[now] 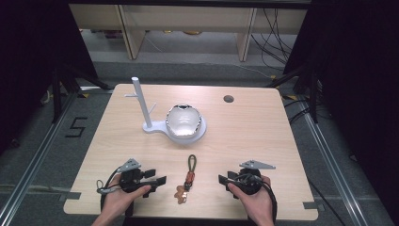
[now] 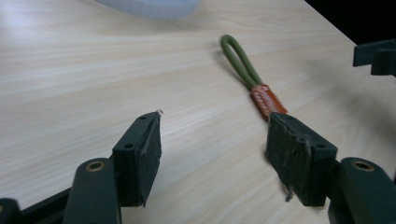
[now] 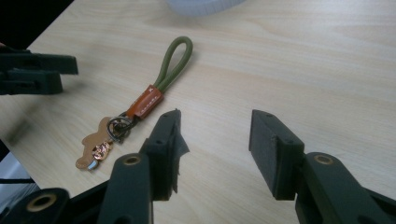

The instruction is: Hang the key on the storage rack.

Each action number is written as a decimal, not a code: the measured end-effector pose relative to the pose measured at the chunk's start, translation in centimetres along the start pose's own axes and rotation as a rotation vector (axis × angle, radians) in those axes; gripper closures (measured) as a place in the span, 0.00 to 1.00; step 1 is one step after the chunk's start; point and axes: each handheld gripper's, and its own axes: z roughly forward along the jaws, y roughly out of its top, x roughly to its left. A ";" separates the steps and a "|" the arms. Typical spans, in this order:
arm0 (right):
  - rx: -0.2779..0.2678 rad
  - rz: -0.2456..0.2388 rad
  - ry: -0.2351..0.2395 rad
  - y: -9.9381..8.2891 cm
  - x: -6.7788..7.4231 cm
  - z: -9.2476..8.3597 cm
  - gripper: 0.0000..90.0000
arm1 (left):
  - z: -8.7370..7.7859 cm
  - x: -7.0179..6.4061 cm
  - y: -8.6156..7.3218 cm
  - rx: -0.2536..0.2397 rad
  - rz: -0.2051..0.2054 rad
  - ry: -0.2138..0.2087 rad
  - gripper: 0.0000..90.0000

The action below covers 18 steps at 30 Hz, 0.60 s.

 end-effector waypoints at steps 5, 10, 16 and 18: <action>0.080 0.035 -0.025 0.7 0.7 0.9 0.65 | -0.8 0.7 -0.8 -0.067 0.031 0.081 0.39; 0.143 0.033 -0.060 1.5 1.6 1.8 0.67 | -1.7 1.3 -1.0 -0.122 0.087 0.165 0.39; 0.225 0.024 -0.079 3.0 3.2 3.3 0.68 | -1.9 1.6 -1.1 -0.147 0.110 0.183 0.39; 0.238 0.007 -0.078 3.4 3.5 3.9 0.68 | -1.8 1.7 -1.2 -0.151 0.110 0.175 0.39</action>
